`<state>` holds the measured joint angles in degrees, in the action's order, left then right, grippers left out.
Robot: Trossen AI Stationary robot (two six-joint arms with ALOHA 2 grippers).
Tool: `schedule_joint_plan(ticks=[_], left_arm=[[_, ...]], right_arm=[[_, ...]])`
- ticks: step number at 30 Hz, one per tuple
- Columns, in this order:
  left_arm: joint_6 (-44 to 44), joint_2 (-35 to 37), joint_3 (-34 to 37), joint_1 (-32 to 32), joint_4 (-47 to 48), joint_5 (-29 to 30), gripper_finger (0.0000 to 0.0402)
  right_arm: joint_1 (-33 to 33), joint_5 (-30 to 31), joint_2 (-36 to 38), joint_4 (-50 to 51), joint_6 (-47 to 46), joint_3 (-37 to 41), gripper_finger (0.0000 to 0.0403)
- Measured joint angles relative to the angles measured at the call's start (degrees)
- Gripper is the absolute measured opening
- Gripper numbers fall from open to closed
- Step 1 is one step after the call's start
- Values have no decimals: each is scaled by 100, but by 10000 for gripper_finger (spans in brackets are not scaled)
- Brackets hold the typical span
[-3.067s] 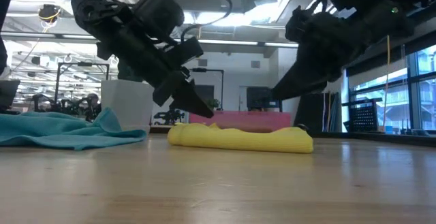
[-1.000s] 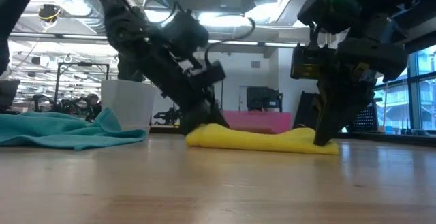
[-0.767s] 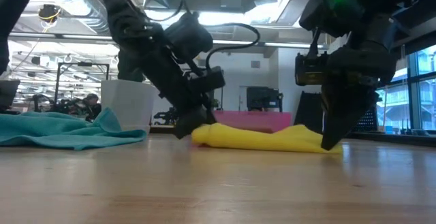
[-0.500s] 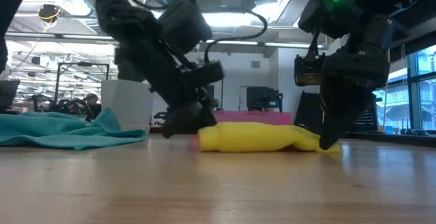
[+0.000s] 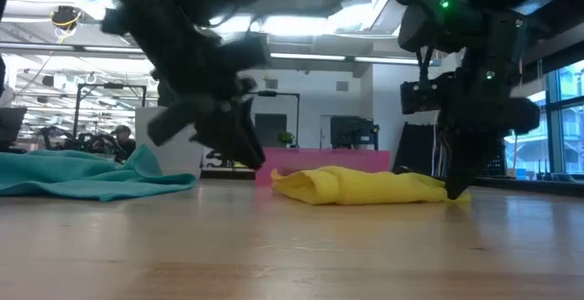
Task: Fold microfiber towels
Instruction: Fold the yellow microfiber towel
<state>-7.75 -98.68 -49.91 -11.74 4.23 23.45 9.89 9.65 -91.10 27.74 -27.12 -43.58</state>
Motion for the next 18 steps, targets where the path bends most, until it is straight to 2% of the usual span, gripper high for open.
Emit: schedule_joint_plan(ticks=[4, 6, 9, 11, 13, 18], left_arm=[[-265, 163, -4, -60, -93, 879, 79], [-526, 216, -6, 31, -373, 978, 79], [-967, 211, -11, 267, -744, 836, 79], [-1162, 194, -13, 516, -898, 476, 79], [-1225, 155, -11, 762, -853, 173, 77], [-1211, 156, -11, 1239, -472, -166, 57]], right_arm=[[0, 190, -1, -53, 843, -235, 39], [1, 182, -1, -27, 1089, -292, 39], [2, 90, -1, -24, 1394, -396, 39], [7, 87, -1, 123, 1540, -486, 39], [47, -36, 1, 241, 1504, -590, 39], [244, -392, 2, 199, 1154, -682, 38]])
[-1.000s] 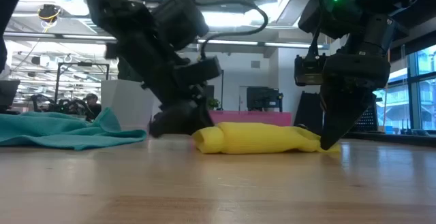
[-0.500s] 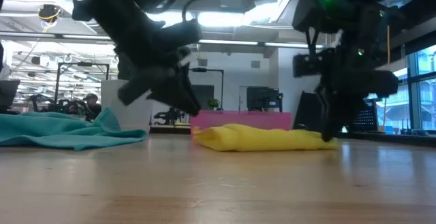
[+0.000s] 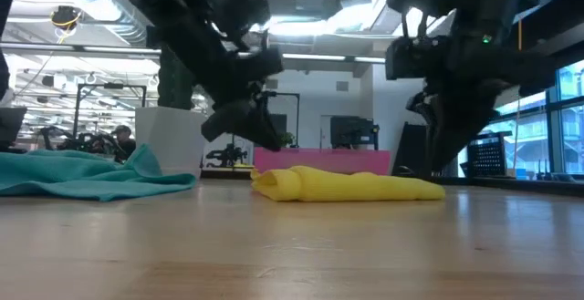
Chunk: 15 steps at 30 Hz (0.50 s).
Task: Fold microfiber towels
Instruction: Fold the yellow microfiber towel
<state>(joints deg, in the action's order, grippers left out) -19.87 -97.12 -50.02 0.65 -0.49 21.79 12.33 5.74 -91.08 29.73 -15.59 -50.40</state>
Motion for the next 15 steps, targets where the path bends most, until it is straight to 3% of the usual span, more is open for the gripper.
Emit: schedule_joint_plan(ticks=[8, 15], left_arm=[[118, -268, 2, 276, 237, -312, 15], [337, -558, 2, 200, 580, -627, 3]], right_arm=[[11, -114, -306, 127, -464, 294, 6], [-241, 227, -362, 171, -537, 285, 17]])
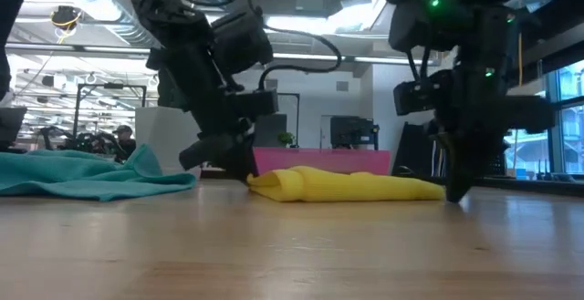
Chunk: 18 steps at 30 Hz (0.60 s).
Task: Fold microfiber towels
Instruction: Fold the yellow microfiber towel
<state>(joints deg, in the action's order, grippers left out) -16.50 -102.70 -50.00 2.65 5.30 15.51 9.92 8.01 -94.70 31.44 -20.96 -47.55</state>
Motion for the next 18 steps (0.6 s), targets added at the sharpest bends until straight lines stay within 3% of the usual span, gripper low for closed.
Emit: schedule_joint_plan(ticks=[12, 18], left_arm=[[603, -4, -7, -1055, 95, -88, 5], [788, -14, -2, -1671, -395, -648, 14]], right_arm=[[-696, 1083, -17, 1, 179, 17, 10], [-940, 1586, -17, -257, 854, 17, 19]])
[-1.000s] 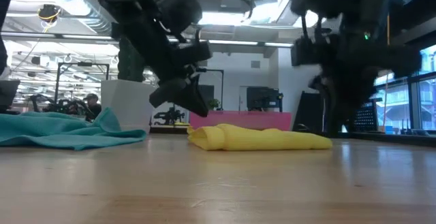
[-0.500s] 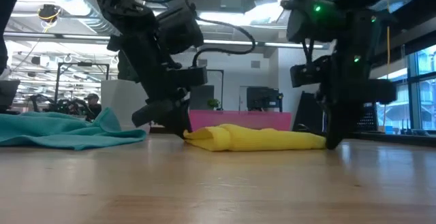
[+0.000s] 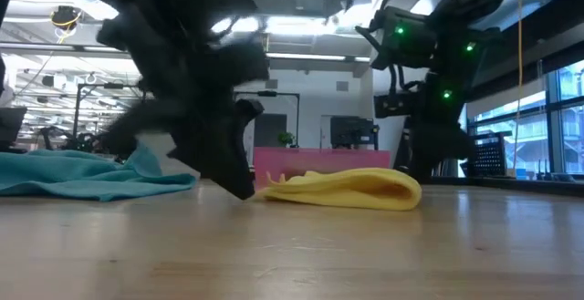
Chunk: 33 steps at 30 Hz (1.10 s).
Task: Fold microfiber towels
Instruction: Fold the yellow microfiber towel
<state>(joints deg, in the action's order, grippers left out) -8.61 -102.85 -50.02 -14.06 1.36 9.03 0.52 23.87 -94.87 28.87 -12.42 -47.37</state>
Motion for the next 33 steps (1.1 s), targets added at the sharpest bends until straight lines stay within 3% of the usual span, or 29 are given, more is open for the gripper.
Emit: schedule_joint_plan(ticks=[5, 13, 16, 21, 26, 33], left_arm=[[-262, 11, -2, -457, -479, -381, 24], [-729, 401, -118, -787, -67, 830, 39], [-841, 516, -120, -689, -140, 872, 50], [-851, 529, -120, -413, -125, 878, 85], [-852, 529, -120, -178, -148, 766, 120], [-907, 477, -118, -120, -216, 757, 128]], right_arm=[[-26, 130, 6, 129, 227, -2, 20], [644, -51, 334, 843, -384, -7, 20], [1057, -274, 413, 764, -518, -7, 20], [1762, -578, 377, -187, -301, -9, 30], [2399, -381, 322, -1013, 383, -15, 73], [2806, 190, -269, -1813, 1311, -15, 179]])
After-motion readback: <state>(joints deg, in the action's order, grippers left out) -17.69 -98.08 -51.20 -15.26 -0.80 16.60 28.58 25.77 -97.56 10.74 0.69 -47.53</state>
